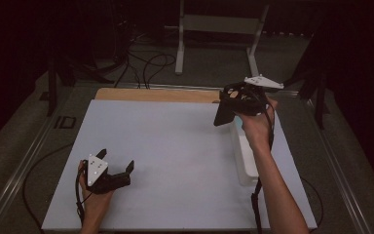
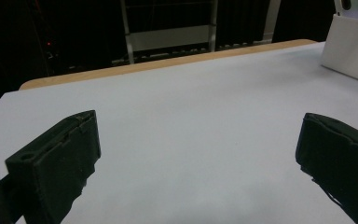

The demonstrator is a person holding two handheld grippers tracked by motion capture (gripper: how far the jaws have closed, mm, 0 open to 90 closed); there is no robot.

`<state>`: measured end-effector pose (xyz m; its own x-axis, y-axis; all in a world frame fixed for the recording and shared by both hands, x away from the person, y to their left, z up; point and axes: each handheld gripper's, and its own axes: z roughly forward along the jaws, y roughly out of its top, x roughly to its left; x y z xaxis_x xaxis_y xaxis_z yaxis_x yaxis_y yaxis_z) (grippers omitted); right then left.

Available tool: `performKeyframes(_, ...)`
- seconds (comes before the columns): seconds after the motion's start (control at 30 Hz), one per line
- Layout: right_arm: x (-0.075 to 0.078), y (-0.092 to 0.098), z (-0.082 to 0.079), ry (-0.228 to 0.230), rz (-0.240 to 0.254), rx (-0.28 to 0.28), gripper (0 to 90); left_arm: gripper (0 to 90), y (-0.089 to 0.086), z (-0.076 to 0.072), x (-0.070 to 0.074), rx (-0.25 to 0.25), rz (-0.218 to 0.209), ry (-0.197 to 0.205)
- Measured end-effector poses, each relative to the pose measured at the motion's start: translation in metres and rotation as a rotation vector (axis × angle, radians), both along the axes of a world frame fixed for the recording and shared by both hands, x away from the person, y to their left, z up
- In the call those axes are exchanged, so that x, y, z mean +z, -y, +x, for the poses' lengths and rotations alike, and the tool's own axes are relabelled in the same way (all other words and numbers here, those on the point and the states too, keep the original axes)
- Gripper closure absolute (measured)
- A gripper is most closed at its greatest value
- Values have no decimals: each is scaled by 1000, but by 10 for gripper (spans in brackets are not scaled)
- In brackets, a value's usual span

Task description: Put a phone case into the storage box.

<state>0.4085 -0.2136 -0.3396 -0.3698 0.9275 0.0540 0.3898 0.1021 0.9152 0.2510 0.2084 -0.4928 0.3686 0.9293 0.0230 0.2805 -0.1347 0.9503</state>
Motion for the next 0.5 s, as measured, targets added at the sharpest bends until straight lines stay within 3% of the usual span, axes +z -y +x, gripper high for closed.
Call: performKeyframes(0.5, 4, 32, 3, -6, -34, -88, 133, 4, 1, 0, 0, 3, 1, 1)
